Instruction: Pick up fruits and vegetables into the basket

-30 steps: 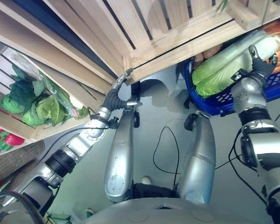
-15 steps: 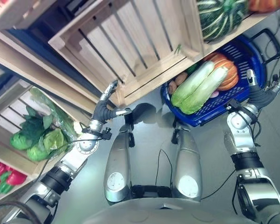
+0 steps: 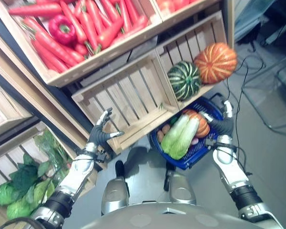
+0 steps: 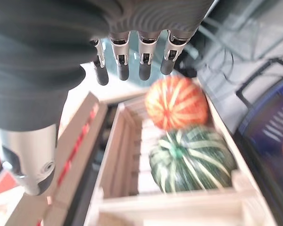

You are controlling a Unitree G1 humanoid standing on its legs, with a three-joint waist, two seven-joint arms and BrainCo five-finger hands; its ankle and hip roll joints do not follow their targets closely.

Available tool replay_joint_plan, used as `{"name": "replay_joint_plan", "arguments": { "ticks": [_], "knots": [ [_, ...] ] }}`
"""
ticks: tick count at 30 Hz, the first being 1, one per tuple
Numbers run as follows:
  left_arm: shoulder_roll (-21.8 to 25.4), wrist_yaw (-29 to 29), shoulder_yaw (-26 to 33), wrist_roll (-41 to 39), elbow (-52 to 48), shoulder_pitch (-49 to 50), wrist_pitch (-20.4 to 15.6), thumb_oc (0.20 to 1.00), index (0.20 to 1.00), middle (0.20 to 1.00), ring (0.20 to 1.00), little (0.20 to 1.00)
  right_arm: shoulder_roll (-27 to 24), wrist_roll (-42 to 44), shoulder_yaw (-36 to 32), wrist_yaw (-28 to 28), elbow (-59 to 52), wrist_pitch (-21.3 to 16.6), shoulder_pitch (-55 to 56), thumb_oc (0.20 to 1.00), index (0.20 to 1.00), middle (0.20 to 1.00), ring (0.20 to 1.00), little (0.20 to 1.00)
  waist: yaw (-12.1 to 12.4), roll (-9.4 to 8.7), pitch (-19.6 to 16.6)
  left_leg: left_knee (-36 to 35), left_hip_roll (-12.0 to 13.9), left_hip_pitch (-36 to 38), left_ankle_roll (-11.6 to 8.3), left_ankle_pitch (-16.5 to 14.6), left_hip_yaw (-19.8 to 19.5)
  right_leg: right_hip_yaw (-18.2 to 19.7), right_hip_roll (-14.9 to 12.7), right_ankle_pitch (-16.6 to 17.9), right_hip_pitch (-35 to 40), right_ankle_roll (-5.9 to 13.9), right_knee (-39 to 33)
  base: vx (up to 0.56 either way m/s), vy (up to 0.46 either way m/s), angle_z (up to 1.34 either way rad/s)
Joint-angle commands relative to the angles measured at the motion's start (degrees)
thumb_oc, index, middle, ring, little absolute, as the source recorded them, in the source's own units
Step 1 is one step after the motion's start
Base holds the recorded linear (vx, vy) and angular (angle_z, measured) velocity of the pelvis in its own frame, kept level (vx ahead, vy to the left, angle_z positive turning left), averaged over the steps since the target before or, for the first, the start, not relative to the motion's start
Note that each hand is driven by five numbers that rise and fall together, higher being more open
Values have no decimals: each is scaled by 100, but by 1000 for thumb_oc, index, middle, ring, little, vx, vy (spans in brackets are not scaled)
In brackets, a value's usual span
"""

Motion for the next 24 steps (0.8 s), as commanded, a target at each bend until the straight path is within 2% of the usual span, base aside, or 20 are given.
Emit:
{"name": "replay_joint_plan", "arguments": {
  "ticks": [1, 3, 4, 8, 10, 11, 14, 20, 24],
  "knots": [
    [-170, -604, 90, 139, 481, 89, -137, 1000, 1000, 1000, 1000, 1000, 118, 502, 333, 1215, 319, 227, -9, 1000, 1000, 1000, 1000, 1000, 85, -32, -248, 113, 151, 61, 99, 31, 126, -30, -163, -38, 350, 206, 187, 46, 76, 3],
    [-247, -830, 82, 140, 721, 76, -38, 1000, 1000, 1000, 1000, 1000, 211, 561, 471, 1489, 570, 351, 0, 1000, 1000, 1000, 1000, 1000, 95, -44, -298, 44, 147, 142, 96, 48, 123, -59, -166, -9, 438, 213, 109, 13, 75, 0],
    [-366, -1099, 48, 105, 1071, 29, 63, 1000, 1000, 1000, 1000, 1000, 344, 911, 643, 1957, 938, 681, -3, 1000, 1000, 1000, 1000, 1000, 98, -46, -357, -47, 151, 244, 90, 75, 139, -97, -165, 27, 542, 221, 16, 3, 83, -1],
    [-593, -1517, -28, -218, 1727, -99, 263, 1000, 1000, 1000, 1000, 1000, 552, 717, 887, 2557, 1844, 884, -51, 1000, 1000, 1000, 1000, 1000, 131, -22, -457, -193, 139, 389, 94, 115, 135, -161, -148, 57, 705, 217, -127, 4, 62, 1],
    [-802, -1781, -44, -450, 2259, -224, 382, 1000, 1000, 1000, 1000, 1000, 680, 707, 1049, 2734, 2575, 970, -134, 1000, 1000, 1000, 1000, 1000, 177, 8, -534, -287, 110, 477, 98, 131, 118, -236, -138, 80, 817, 214, -240, 11, 65, 9],
    [-901, -1903, -48, -525, 2477, -294, 553, 1000, 1000, 1000, 1000, 1000, 748, 720, 1082, 2738, 2874, 987, -189, 1000, 1000, 1000, 1000, 1000, 197, 19, -562, -307, 96, 508, 103, 125, 111, -261, -136, 86, 855, 210, -277, 3, 40, 10],
    [-1065, -2051, -63, -553, 2928, -377, 700, 1000, 1000, 1000, 1000, 1000, 863, 916, 1122, 2851, 3321, 1040, -265, 1000, 1000, 1000, 1000, 1000, 219, 39, -596, -342, 77, 550, 111, 122, 107, -295, -128, 92, 916, 198, -334, 5, 40, 7],
    [-1452, -2443, -114, -534, 4052, -619, 1324, 1000, 1000, 1000, 1000, 1000, 1162, 1380, 1002, 3176, 4349, 1339, -418, 1000, 1000, 1000, 1000, 1000, 225, 113, -725, -417, 1, 637, 159, 85, 117, -370, -108, 88, 1046, 191, -449, 13, 29, 1],
    [-1656, -2853, -133, -716, 4585, -687, 1490, 1000, 1000, 1000, 1000, 1000, 1250, 1415, 895, 3581, 4824, 1610, -495, 1000, 1000, 1000, 1000, 1000, 195, 156, -812, -457, -36, 700, 190, 59, 177, -357, -87, 100, 1084, 185, -519, 36, 31, 5]
  ]
}}
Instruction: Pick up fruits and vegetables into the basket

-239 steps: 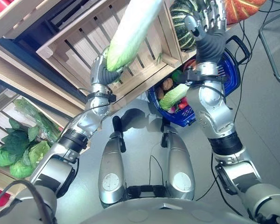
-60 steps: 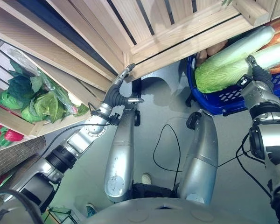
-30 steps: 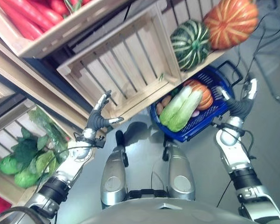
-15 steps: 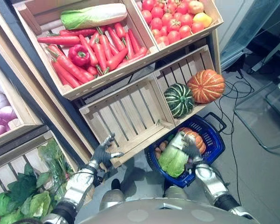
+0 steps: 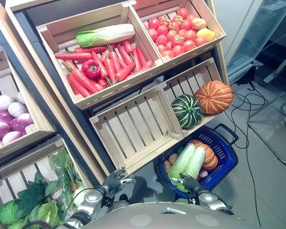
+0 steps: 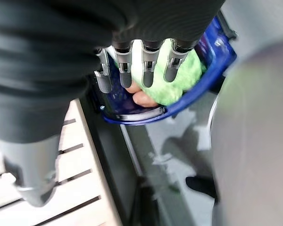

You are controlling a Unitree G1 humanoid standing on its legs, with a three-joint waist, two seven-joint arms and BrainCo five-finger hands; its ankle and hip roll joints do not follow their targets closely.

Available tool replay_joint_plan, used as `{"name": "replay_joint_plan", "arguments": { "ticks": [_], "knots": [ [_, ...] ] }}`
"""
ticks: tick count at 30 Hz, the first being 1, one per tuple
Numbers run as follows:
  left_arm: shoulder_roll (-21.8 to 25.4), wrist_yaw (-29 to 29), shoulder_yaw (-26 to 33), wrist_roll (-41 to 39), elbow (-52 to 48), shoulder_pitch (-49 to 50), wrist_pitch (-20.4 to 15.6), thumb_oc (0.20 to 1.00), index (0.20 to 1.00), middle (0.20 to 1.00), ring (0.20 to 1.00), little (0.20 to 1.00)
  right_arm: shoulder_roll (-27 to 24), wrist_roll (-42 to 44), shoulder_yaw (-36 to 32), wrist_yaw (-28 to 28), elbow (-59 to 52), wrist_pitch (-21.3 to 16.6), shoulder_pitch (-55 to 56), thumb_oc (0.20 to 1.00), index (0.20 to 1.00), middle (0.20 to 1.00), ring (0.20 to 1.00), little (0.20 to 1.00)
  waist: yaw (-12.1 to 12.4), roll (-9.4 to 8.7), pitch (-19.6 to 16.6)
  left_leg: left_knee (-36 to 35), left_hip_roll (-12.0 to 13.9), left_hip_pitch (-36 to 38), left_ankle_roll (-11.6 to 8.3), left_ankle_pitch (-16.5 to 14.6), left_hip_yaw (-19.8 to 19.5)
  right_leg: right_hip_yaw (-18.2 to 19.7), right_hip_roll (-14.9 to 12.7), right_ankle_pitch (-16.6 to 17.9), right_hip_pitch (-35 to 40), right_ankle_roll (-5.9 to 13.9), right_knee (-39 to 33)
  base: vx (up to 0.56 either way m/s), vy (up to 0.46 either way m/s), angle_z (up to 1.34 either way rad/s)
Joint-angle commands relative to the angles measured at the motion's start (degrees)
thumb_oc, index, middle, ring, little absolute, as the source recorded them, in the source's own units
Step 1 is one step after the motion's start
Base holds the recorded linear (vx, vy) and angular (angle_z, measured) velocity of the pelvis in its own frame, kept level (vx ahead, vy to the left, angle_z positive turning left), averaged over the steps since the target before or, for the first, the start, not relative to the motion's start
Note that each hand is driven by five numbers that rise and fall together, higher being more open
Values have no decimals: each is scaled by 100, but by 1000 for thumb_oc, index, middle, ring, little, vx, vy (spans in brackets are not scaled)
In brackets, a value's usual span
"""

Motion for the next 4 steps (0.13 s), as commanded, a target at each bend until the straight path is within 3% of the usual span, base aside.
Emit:
{"name": "replay_joint_plan", "arguments": {
  "ticks": [1, 4],
  "knots": [
    [-33, -547, -84, -317, 277, -493, 85, 1000, 1000, 1000, 1000, 1000, 182, 145, 24, 561, 344, 202, -381, 1000, 1000, 1000, 1000, 1000, 80, -200, 243, 51, -53, 16, 186, -34, 219, -83, -131, 11, 221, 99, 102, 42, 33, 4],
    [-87, -727, -57, -273, 425, -485, 154, 1000, 1000, 1000, 1000, 1000, 219, 283, -44, 784, 511, 287, -373, 1000, 1000, 1000, 1000, 1000, 84, -175, 183, 42, -72, 60, 200, -45, 213, -83, -134, -1, 265, 96, 106, 55, 28, 0]
  ]
}}
